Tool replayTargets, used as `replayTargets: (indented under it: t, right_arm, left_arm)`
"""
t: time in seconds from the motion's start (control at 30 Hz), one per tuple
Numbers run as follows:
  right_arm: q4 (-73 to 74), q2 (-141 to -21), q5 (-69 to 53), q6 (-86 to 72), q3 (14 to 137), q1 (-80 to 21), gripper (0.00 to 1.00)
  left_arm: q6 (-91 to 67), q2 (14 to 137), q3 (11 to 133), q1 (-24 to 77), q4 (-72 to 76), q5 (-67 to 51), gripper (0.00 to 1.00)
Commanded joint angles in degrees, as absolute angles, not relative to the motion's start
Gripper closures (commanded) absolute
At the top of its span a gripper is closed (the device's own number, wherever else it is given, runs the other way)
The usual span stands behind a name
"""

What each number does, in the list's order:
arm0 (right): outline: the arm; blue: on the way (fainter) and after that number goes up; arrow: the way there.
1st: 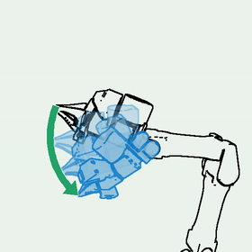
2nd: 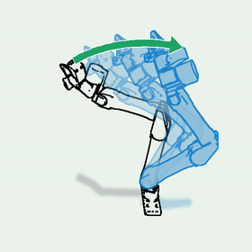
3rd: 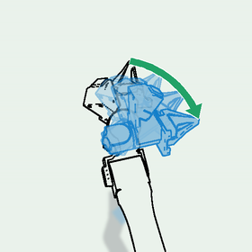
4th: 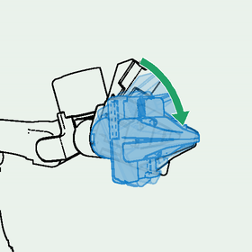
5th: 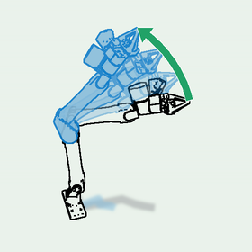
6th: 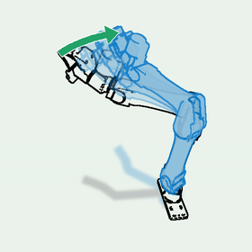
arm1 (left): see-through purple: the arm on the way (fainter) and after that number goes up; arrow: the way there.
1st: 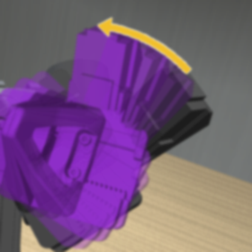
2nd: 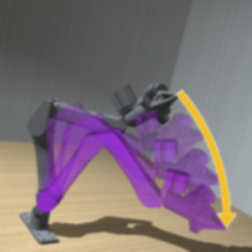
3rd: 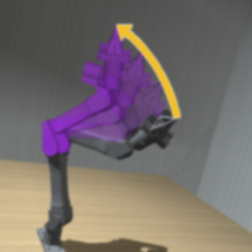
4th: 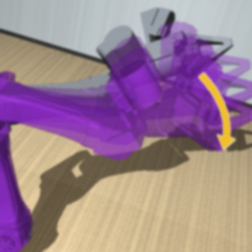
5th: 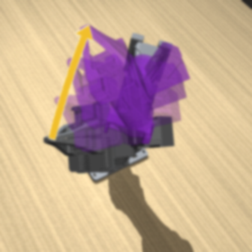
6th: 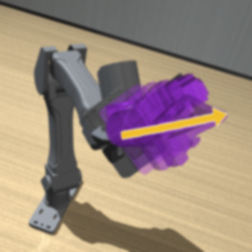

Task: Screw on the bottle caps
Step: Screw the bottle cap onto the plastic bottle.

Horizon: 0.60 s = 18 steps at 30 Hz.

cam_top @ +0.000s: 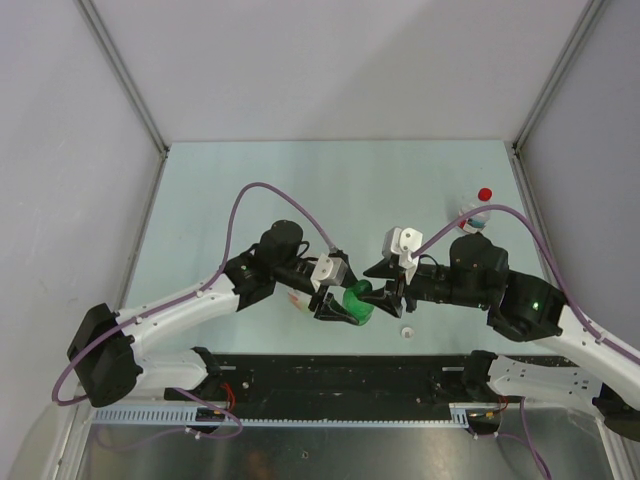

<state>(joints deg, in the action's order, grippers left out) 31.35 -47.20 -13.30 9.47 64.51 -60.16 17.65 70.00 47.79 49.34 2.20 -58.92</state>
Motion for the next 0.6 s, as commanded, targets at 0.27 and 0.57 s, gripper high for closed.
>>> replayTargets:
  t: [0.27, 0.57]
  right_arm:
    - [28.6, -47.6, -13.6, 8.7, 64.9, -59.7, 0.73]
    - [33.9, -48.5, -10.2, 3.8, 64.9, -59.7, 0.84]
  left_arm:
    - [18.1, 69.9, 48.9, 49.1, 2.6, -59.3, 1.00]
    - [16.4, 66.4, 49.5, 49.1, 2.6, -49.0, 1.00]
